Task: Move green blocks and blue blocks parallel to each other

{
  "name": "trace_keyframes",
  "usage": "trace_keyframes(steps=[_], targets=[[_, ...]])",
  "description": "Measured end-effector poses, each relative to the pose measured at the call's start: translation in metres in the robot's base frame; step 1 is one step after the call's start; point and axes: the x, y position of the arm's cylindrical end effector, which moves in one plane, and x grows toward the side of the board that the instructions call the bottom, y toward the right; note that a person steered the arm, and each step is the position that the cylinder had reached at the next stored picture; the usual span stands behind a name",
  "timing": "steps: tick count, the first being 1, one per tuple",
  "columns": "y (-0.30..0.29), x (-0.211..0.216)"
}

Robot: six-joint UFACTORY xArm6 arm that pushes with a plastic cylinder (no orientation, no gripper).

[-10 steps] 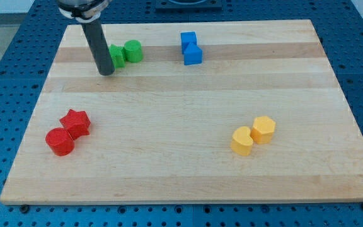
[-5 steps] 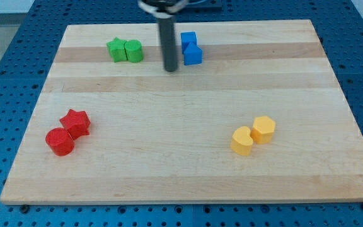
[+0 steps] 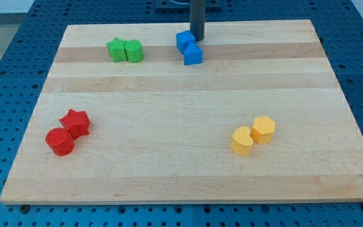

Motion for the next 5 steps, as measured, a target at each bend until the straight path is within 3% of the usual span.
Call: trace_keyframes(steps=[3, 5], targets=[[-0.004, -0.005], [-0.017, 0.02]])
